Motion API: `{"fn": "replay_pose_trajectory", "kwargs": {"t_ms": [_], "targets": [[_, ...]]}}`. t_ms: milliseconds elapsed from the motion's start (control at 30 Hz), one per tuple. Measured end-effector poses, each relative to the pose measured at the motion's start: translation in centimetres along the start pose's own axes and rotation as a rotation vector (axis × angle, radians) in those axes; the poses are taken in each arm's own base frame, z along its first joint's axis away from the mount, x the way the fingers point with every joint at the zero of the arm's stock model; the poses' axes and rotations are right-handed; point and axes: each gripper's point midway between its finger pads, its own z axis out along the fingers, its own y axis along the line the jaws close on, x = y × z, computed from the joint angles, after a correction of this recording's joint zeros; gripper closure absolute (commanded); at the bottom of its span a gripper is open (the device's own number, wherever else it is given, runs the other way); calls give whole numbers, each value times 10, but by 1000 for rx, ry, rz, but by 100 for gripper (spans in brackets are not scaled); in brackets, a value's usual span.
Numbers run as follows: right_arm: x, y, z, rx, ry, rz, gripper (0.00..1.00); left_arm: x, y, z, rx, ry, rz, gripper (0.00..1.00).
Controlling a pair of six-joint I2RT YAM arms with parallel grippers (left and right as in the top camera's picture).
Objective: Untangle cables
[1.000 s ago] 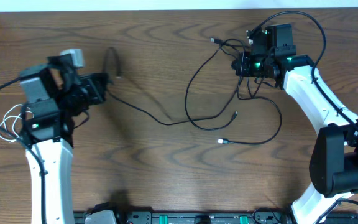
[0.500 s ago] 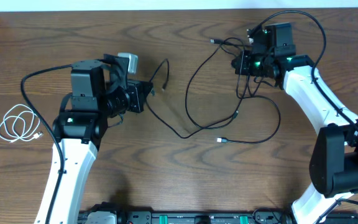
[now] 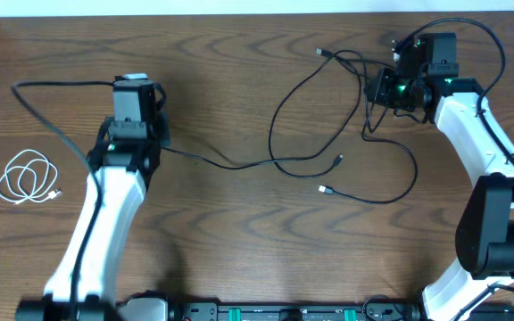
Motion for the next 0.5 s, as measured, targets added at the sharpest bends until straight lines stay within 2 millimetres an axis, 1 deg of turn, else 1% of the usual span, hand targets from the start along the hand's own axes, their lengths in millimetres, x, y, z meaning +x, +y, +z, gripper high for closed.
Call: {"fn": "replay_pose_trajectory", "kwargs": {"t_ms": [167, 233, 267, 333, 367, 400, 433, 500], "targets": [[4, -15, -5, 29, 22, 31, 99, 12, 11, 50, -100, 55, -8, 93], [8, -29, -8, 68, 39, 53, 99, 27, 30, 75, -164, 111, -29, 92], [8, -34, -10, 81, 42, 59, 99, 32, 40, 81, -186, 130, -53, 87], [9, -40, -12, 98, 47, 66, 99, 38, 54, 84, -215, 147, -91, 43], [9, -42, -13, 102, 46, 66, 99, 41, 61, 84, -230, 158, -107, 27], [8, -44, -13, 108, 43, 67, 99, 44, 68, 85, -245, 168, -124, 17], [8, -45, -14, 110, 42, 67, 99, 46, 73, 85, -254, 177, -136, 14], [7, -47, -14, 114, 40, 68, 99, 52, 78, 85, -259, 199, -153, 13]]}}
